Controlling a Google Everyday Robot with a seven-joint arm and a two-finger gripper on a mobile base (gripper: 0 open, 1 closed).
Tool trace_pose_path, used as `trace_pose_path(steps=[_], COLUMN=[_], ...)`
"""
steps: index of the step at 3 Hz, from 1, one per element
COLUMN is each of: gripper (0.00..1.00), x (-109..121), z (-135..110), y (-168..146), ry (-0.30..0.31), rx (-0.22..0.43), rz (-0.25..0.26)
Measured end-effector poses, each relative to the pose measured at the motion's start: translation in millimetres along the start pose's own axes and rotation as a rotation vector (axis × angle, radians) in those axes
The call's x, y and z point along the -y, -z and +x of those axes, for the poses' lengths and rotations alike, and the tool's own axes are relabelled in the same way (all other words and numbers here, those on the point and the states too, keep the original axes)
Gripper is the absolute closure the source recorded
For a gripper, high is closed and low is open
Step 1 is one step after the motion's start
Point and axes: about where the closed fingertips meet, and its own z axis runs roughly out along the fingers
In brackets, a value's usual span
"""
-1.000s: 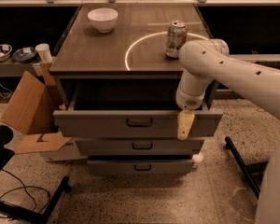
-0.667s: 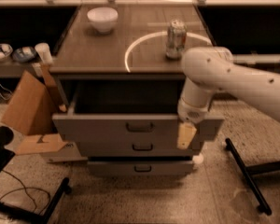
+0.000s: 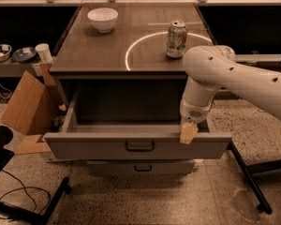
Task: Open top drawer
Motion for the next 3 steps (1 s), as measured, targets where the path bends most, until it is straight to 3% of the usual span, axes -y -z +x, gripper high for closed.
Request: trace_pose_path(steps=[1,2,3], gripper=[1.0,1.0,1.0], x=[-42.5,-42.3,-62.9], z=[22.4,21.5,26.8], y=[-1.5,-2.1,-3.7], ry=[-0.077,-0.078,-0.115], rx=[-0.06,-0.06,-0.073], rz=[-0.039,-0.039,-0.055])
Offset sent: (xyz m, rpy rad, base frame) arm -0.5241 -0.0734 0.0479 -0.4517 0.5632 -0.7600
